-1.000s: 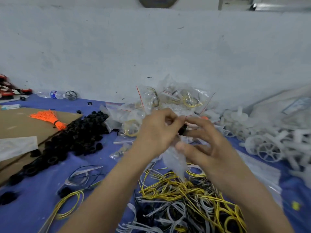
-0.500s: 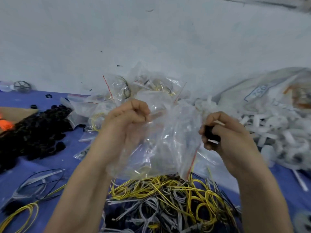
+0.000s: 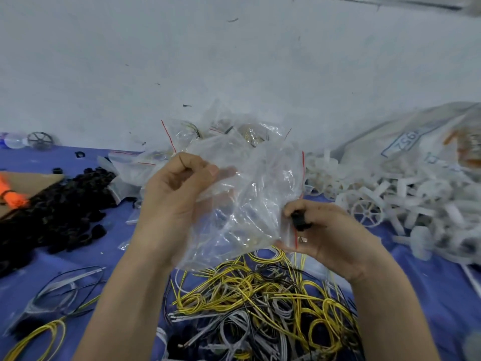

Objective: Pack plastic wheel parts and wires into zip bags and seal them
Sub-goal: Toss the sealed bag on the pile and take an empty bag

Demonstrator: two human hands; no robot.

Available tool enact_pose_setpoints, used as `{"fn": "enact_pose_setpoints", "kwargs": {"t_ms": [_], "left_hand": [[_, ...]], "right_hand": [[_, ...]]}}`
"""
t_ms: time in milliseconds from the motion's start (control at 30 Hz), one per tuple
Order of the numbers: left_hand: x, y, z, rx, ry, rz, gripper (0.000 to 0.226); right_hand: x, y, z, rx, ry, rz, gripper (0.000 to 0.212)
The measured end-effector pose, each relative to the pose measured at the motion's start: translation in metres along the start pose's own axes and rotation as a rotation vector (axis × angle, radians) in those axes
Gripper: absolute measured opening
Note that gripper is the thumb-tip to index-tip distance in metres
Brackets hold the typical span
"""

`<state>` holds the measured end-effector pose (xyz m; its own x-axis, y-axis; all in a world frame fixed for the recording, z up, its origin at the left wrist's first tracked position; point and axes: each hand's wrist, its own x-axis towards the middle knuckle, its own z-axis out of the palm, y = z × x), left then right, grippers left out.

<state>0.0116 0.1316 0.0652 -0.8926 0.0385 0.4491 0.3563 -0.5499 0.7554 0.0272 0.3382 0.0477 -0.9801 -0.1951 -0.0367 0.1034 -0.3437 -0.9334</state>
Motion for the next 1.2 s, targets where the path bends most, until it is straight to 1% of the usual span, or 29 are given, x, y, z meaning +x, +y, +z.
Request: {"fn": "enact_pose_setpoints", "kwargs": {"t_ms": [100,200,267,333,367,400,433,467,500,567,600,633,667,700,733,767,800,867,900,967,1067,1133,1200], "left_hand": [[0.001,0.004,-0.011,0.305,0.175,0.024,0.025],[0.004,0.007,-0.027,0.431,0.268,0.038,0.022],[0.006,0.006,-0.036,0.494,0.285,0.011,0.021],[0.007,0.002,-0.042,0.668,0.266,-0.041,0.017],[0.009,-0.002,-0.045,0.846,0.261,-0.057,0.013],[0.009,-0.003,-0.046,1.071,0.262,-0.057,0.011],[0.009,-0.003,-0.044,1.23,0.264,-0.036,0.011],[0.008,-0.003,-0.04,1.266,0.252,-0.007,0.008],[0.007,-0.002,-0.033,1.213,0.21,-0.005,0.008],[0.001,-0.003,-0.012,0.897,0.07,-0.108,0.012],[-0.004,-0.006,0.0,0.732,-0.001,-0.169,0.011],[-0.008,-0.009,0.012,0.631,-0.052,-0.21,0.015],[-0.012,-0.013,0.021,0.579,-0.085,-0.234,0.027],[-0.015,-0.018,0.027,0.552,-0.09,-0.249,0.04],[-0.017,-0.022,0.031,0.549,-0.075,-0.253,0.048],[-0.017,-0.024,0.032,0.551,-0.053,-0.251,0.048],[-0.017,-0.024,0.032,0.551,-0.032,-0.242,0.043],[-0.015,-0.021,0.028,0.547,0.024,-0.21,0.027],[-0.014,-0.019,0.026,0.538,0.05,-0.192,0.023],[-0.013,-0.015,0.023,0.484,0.071,-0.171,0.02],[-0.011,-0.008,0.021,0.446,0.068,-0.146,0.026],[-0.012,-0.005,0.024,0.446,0.042,-0.139,0.033],[-0.014,-0.005,0.028,0.475,0.0,-0.121,0.034]], "right_hand": [[-0.004,-0.006,-0.007,-0.016,0.127,-0.104,0.05],[-0.01,-0.013,-0.024,-0.031,0.237,-0.185,0.052],[-0.014,-0.016,-0.032,-0.099,0.285,-0.231,0.053],[-0.018,-0.018,-0.036,-0.233,0.327,-0.306,0.051],[-0.02,-0.019,-0.035,-0.34,0.354,-0.364,0.049],[-0.021,-0.02,-0.034,-0.463,0.379,-0.428,0.047],[-0.023,-0.022,-0.032,-0.584,0.392,-0.489,0.044],[-0.025,-0.024,-0.028,-0.696,0.39,-0.537,0.041],[-0.026,-0.026,-0.022,-0.794,0.376,-0.571,0.038],[-0.027,-0.025,-0.005,-0.99,0.351,-0.615,0.031],[-0.027,-0.024,0.005,-1.101,0.337,-0.637,0.028],[-0.027,-0.022,0.016,-1.204,0.307,-0.66,0.026],[-0.026,-0.018,0.026,-1.297,0.261,-0.681,0.024],[-0.025,-0.014,0.035,-1.384,0.215,-0.698,0.024],[-0.025,-0.01,0.041,-1.461,0.179,-0.708,0.027],[-0.025,-0.006,0.046,-1.514,0.156,-0.707,0.03],[-0.025,-0.003,0.049,-1.537,0.145,-0.699,0.032],[-0.026,-0.001,0.053,-1.53,0.128,-0.689,0.028],[-0.027,-0.001,0.053,-1.5,0.112,-0.689,0.027],[-0.029,-0.004,0.054,-1.348,0.089,-0.681,0.025],[-0.036,-0.012,0.056,-1.034,0.078,-0.72,0.026],[-0.04,-0.016,0.057,-0.897,0.055,-0.778,0.031],[-0.043,-0.017,0.06,-0.817,-0.033,-0.769,0.033]]}}
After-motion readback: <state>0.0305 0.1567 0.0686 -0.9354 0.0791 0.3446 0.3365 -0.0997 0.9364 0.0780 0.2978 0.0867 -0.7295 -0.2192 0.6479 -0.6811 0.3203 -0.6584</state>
